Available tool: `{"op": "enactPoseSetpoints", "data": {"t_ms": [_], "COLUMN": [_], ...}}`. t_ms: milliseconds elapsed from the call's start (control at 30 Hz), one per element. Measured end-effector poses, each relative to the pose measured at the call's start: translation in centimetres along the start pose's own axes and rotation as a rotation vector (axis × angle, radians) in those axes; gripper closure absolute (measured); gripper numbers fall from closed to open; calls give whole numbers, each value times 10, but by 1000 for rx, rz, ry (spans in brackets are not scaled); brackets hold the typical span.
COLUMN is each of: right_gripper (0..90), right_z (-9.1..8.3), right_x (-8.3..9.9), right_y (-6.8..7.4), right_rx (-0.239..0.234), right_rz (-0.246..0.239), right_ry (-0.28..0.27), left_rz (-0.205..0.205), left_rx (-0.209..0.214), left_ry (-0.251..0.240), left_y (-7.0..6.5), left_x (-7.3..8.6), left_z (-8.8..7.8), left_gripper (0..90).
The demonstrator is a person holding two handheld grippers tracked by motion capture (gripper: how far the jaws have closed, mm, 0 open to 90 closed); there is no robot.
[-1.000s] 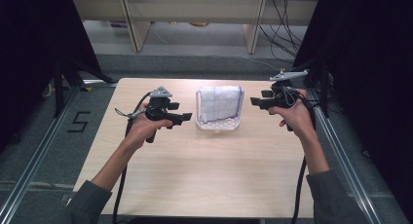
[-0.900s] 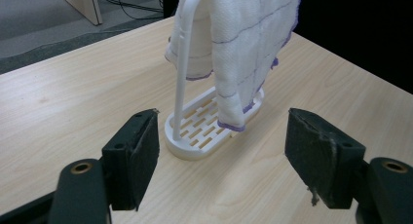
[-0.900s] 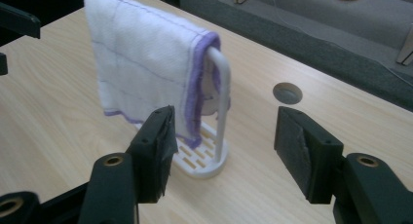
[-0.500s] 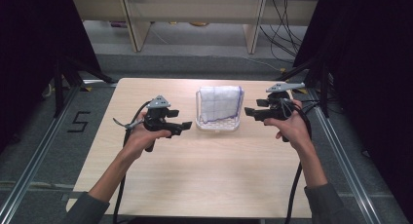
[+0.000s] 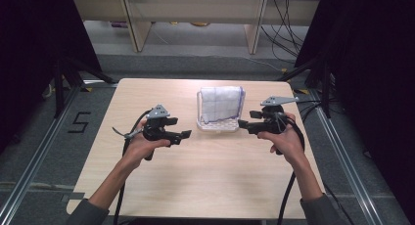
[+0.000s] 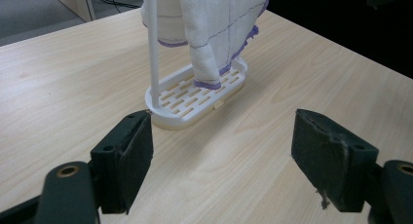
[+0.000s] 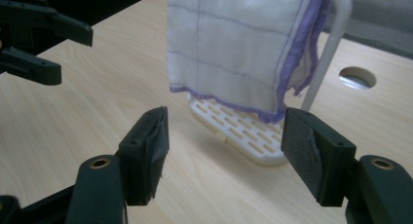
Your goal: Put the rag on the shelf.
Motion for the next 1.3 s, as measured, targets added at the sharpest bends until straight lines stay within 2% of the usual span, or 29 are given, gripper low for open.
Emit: {"op": "enactPoseSetpoints", "data": {"t_ms": [33,67,100,167,200,400,467,500,533,633,700,800,867,967,1000,1067,1100,1133,1167,1200,1300], "right_gripper": [351,348,348,340,340,333,332,332,329,326,322,320,319,314,313,312,311,311,310,310,310], "right_z": [2,3,3,6,8,10,8,8,10,11,12,14,15,21,23,25,26,27,28,31,32], "right_x": [2,3,3,5,7,10,11,11,12,14,16,21,22,28,29,31,33,34,38,39,42], "right_y": [0,1,1,-1,3,6,4,4,7,8,10,17,17,22,21,23,22,25,28,27,29], "right_rx": [-6,-12,-12,2,-19,-29,-18,-18,-23,-20,-29,-71,-56,-79,-68,-70,-60,-76,-85,-77,-78], "right_rz": [-7,14,14,-18,13,17,-5,-5,15,10,12,21,11,23,6,9,-8,10,7,-14,-13], "right_ry": [7,8,8,5,11,4,3,3,2,8,17,18,15,40,41,49,49,59,79,65,85], "left_rz": [0,7,7,12,15,17,20,22,29,28,28,32,35,38,40,43,47,47,44,38,32], "left_rx": [0,5,5,6,7,8,13,5,3,10,1,6,10,10,8,4,-1,5,0,-8,-9], "left_ry": [0,4,4,7,10,21,28,26,31,32,37,44,44,60,63,68,72,71,69,72,66], "left_y": [0,-1,-1,-3,-4,-6,-7,-7,-7,-8,-9,-13,-15,-18,-19,-20,-20,-20,-20,-19,-19], "left_x": [0,2,2,4,7,15,17,17,19,21,23,26,28,35,37,40,42,45,46,48,53], "left_z": [0,1,1,1,2,2,2,2,2,3,3,3,3,4,4,3,2,1,1,-1,-2], "left_gripper": [229,227,226,223,220,206,201,201,199,197,196,196,196,195,195,195,195,195,195,195,196]}}
Point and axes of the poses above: each handheld gripper's, and its own axes: z roughly forward along the jaws, x roughly out of its underside, y roughly to its left, the point moved 7 cm from there along z, roughly forward along the jaws, and after that the axes turned 8 degrees about y, right-handed, at the moved point
